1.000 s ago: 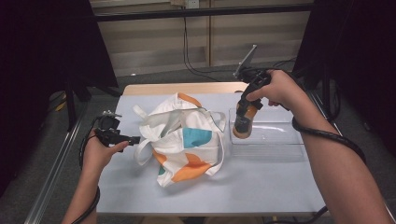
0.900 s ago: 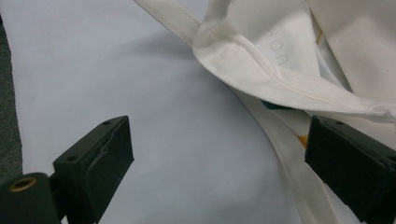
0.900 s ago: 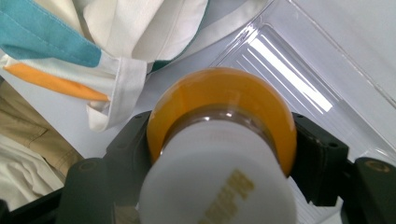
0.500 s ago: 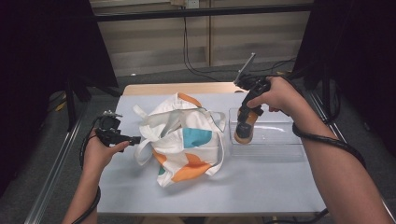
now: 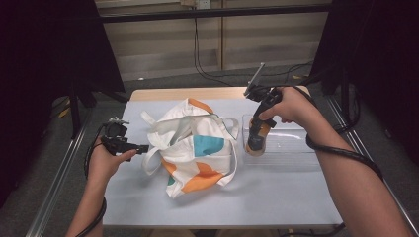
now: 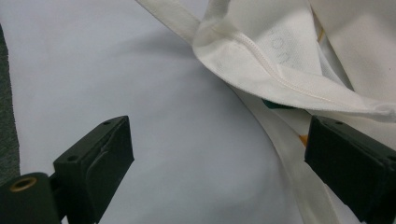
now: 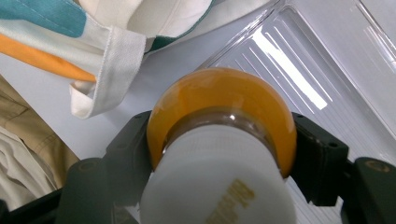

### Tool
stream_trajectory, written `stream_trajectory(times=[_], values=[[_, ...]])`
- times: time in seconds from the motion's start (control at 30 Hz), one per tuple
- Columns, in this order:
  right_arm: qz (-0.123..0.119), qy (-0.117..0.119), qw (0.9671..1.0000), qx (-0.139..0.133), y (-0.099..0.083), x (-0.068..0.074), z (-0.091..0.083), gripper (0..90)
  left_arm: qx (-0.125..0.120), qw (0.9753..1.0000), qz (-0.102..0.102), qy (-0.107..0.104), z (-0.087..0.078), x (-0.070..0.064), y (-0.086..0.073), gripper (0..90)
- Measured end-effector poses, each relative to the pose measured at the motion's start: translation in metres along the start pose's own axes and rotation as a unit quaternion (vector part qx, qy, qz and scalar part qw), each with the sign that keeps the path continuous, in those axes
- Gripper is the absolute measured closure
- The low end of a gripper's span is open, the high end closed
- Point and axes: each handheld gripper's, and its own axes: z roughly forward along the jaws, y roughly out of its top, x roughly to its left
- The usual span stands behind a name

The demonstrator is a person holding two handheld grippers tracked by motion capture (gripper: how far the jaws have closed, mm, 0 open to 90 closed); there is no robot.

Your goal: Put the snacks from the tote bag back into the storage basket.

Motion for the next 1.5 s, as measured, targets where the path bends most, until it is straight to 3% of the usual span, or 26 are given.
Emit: stream_trajectory(times=[0.9,1.5], values=[[-0.020,-0.003,0.9998,0.007,-0.006,0.000,0.014,30.6,-0.001,1.0000,0.001,0.002,0.002,-0.002,0.000,7.7],[-0.018,-0.001,0.9998,0.010,-0.010,-0.003,0.027,30.5,0.002,1.0000,0.007,-0.005,0.004,-0.003,0.001,7.7]])
